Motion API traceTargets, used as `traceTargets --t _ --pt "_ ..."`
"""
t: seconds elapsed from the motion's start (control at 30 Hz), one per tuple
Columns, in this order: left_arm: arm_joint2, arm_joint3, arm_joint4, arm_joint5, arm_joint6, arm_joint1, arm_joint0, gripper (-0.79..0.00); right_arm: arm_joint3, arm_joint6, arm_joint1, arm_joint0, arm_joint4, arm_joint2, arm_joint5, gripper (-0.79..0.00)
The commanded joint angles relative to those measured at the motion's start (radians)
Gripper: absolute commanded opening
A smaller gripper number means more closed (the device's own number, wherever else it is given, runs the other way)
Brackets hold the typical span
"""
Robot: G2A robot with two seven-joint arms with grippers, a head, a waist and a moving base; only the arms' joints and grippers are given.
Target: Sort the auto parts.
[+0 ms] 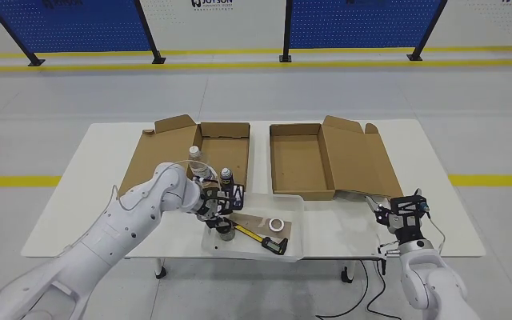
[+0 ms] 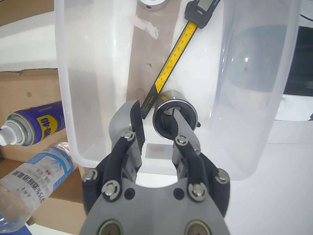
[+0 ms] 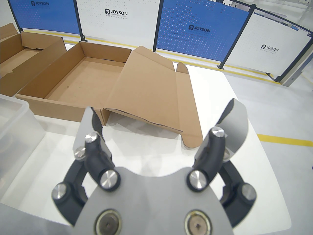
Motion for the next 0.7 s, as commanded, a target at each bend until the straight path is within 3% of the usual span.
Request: traceTargets --t 0.0,0.67 --pt "0.008 0.005 0.006 0.0 0.002 0.001 -0.003 -0.539 0.0 0.0 0.0 0.0 0.0 0.0 0.0 0.0" --pt "0.091 0.078 0.062 0.0 0.08 -0.02 -0.042 -0.576 0.0 0.0 0.0 0.0 0.0 0.0 0.0 0.0"
